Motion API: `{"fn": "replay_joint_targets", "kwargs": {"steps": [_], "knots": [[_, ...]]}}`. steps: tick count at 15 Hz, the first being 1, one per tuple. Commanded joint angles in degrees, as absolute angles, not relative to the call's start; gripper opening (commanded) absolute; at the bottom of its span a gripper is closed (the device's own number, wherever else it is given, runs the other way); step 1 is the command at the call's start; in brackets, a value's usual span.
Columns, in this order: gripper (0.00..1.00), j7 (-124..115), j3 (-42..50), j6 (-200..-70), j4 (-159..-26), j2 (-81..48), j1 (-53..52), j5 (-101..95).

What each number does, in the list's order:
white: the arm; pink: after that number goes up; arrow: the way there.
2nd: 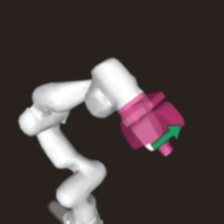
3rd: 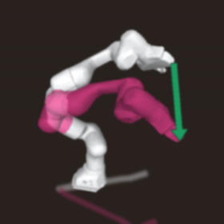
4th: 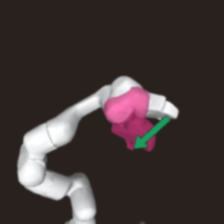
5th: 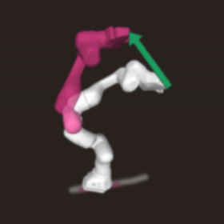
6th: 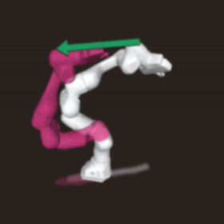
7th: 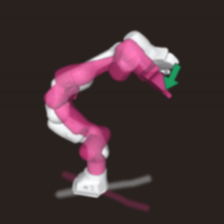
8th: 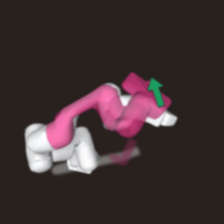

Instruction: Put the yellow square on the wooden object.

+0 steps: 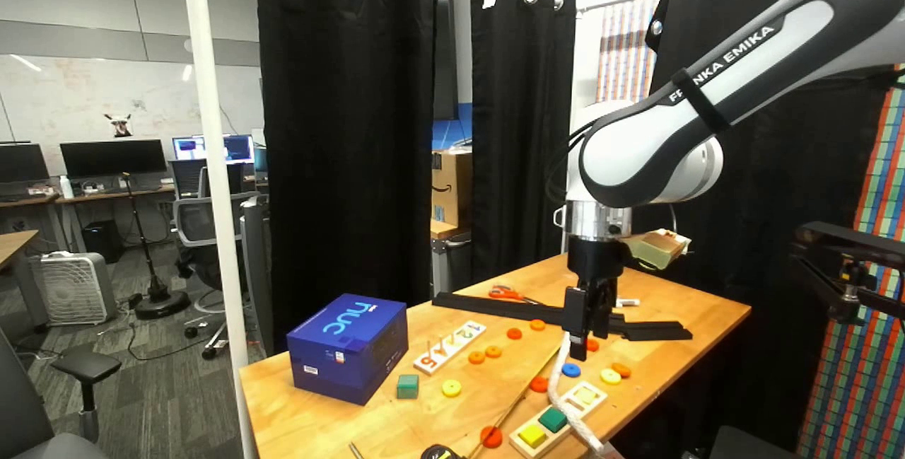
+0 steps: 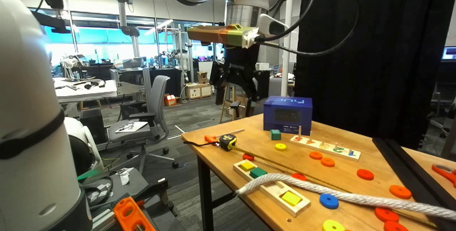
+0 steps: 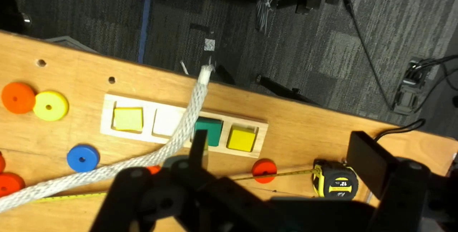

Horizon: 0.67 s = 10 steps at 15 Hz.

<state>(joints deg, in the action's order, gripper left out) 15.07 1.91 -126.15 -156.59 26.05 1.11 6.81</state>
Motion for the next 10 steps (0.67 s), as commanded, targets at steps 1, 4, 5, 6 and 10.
{"fn": "replay_joint_targets", "kwargs": {"steps": [1,4,5,6,10], "knots": [[1.00,10.2,1.4,-121.6,-158.7,31.3,0.9,4.8],[1.00,4.8,0.9,-117.8,-157.2,32.8,1.3,5.6],[1.00,3.0,0.6,-116.8,-157.1,33.5,1.4,5.7],[1.00,1.4,0.4,-115.8,-157.1,34.3,1.5,5.6],[1.00,-5.5,-1.0,-111.8,-157.1,36.9,1.8,5.8]]}}
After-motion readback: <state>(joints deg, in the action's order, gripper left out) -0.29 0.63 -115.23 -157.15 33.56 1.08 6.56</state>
